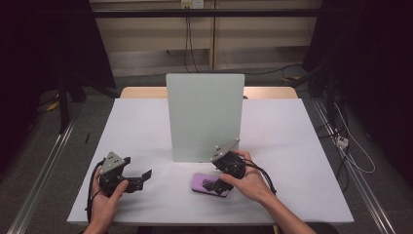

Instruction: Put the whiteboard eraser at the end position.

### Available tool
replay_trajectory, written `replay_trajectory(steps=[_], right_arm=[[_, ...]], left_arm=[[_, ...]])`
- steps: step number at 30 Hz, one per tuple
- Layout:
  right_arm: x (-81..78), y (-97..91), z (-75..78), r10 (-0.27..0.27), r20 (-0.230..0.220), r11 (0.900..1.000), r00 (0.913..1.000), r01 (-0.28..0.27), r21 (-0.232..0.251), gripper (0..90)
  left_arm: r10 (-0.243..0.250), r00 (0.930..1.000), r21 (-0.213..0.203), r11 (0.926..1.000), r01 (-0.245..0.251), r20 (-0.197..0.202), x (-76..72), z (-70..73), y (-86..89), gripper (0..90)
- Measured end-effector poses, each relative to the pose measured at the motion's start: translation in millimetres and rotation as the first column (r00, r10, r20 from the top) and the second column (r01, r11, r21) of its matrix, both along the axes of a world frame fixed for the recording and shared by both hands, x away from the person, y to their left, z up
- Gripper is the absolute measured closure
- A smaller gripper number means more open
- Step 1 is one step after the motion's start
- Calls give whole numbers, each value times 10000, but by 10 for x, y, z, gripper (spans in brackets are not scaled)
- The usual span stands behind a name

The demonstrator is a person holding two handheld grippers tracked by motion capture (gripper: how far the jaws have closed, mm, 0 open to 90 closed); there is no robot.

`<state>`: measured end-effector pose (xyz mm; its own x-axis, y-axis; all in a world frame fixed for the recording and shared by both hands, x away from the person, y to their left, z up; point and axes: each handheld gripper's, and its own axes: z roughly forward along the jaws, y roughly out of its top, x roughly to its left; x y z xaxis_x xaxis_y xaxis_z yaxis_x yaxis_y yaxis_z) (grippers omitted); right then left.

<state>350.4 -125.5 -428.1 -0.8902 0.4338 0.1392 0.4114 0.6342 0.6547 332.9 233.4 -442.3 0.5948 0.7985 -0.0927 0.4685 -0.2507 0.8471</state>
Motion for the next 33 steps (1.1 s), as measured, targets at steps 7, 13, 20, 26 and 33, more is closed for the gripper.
replay_trajectory(steps=[7, 13, 20, 26, 33], right_arm=[[2, -55, 37, -881, 261, 9960, 9958, 876, 190, 98], [11, -179, 84, -1513, 319, 9860, 9880, 1485, 764, 94], [-15, -329, 48, -2272, 512, 9701, 9725, 2213, 999, 94], [-46, -473, 23, -2925, 549, 9513, 9547, 2846, 1184, 94], [-106, -671, 3, -3602, 781, 9284, 9296, 3490, 1278, 94]], left_arm=[[86, 10000, -7, 10000, -86, -12, -6, -2, 12, 60], [61, 10000, 11, 10000, -61, -19, -5, -3, 5, 60], [53, 10000, -26, 10000, -53, -37, -6, -1, 2, 60], [19, 10000, -90, 10000, -20, -89, -13, 2, 7, 60], [-85, 9999, -146, 9999, 86, 58, -23, 13, 3, 59]])
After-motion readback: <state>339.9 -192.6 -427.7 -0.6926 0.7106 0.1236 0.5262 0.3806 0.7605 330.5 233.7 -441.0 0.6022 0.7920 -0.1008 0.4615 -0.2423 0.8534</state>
